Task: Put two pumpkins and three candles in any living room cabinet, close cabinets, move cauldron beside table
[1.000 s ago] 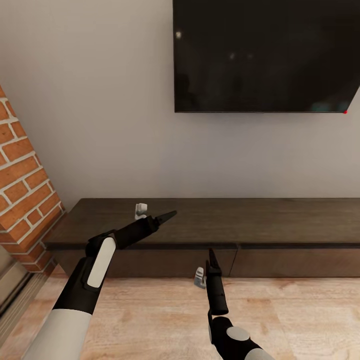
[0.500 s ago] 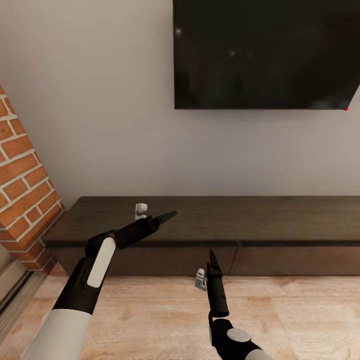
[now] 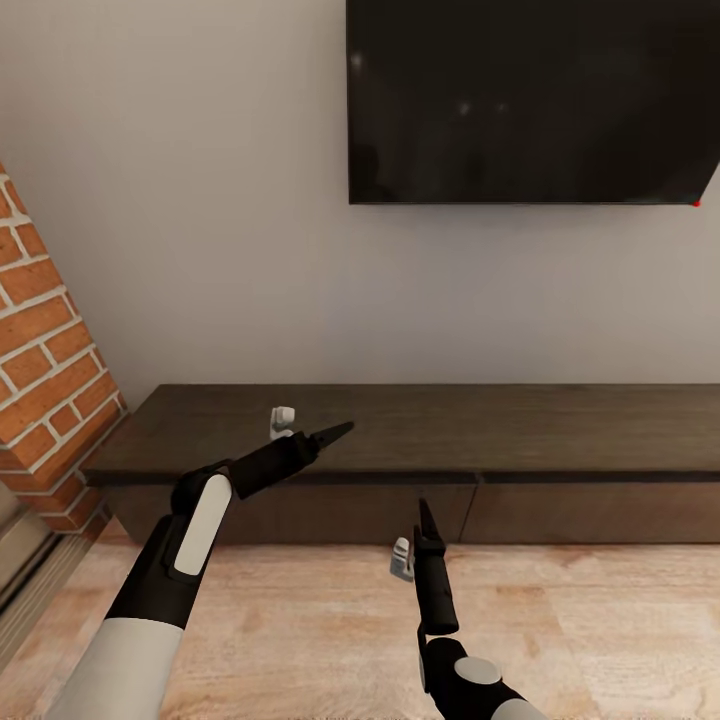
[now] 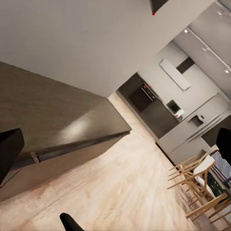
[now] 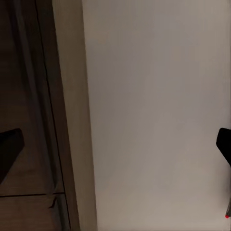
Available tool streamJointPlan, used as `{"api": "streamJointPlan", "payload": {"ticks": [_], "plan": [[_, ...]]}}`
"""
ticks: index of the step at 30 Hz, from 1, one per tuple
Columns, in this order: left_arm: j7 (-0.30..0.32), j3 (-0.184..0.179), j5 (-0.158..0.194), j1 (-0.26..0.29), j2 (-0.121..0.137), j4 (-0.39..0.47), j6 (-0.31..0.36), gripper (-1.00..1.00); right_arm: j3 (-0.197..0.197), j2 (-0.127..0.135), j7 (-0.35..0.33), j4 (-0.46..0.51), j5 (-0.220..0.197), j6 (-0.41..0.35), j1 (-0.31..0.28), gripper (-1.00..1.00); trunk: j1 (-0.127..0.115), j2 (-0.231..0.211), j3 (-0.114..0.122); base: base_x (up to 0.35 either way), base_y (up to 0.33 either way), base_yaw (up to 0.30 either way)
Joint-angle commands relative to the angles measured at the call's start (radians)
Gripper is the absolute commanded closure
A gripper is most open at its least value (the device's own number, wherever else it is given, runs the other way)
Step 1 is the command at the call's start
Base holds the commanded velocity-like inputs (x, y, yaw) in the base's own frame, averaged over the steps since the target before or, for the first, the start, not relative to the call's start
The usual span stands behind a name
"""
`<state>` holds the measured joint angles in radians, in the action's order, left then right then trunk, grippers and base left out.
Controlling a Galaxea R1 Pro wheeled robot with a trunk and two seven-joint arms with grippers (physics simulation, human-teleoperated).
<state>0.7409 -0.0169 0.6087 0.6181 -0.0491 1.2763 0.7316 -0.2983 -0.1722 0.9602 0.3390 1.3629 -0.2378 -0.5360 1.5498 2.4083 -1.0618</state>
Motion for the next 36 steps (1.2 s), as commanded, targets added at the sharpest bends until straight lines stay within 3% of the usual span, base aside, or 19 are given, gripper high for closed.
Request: {"api": "streamJointPlan", "payload": {"ticks": [1, 13, 36], "plan": [[0.000, 0.000, 0.000, 0.000, 0.000, 0.000, 0.000, -1.00, -0.001, 0.000, -0.001, 0.000, -0.002, -0.001, 0.000, -1.00, 0.004, 0.007, -0.003, 0.000, 0.000, 0.000], [0.000, 0.000, 0.000, -0.001, -0.001, 0.000, 0.000, -1.00, -0.001, -0.002, 0.001, 0.000, -0.004, -0.002, 0.004, -1.00, 0.050, 0.091, -0.041, 0.000, 0.000, 0.000], [0.000, 0.000, 0.000, 0.000, -0.005, -0.001, 0.002, -1.00, 0.001, -0.002, -0.005, -0.001, -0.004, -0.002, 0.004, -1.00, 0.060, 0.097, -0.130, 0.000, 0.000, 0.000]]}}
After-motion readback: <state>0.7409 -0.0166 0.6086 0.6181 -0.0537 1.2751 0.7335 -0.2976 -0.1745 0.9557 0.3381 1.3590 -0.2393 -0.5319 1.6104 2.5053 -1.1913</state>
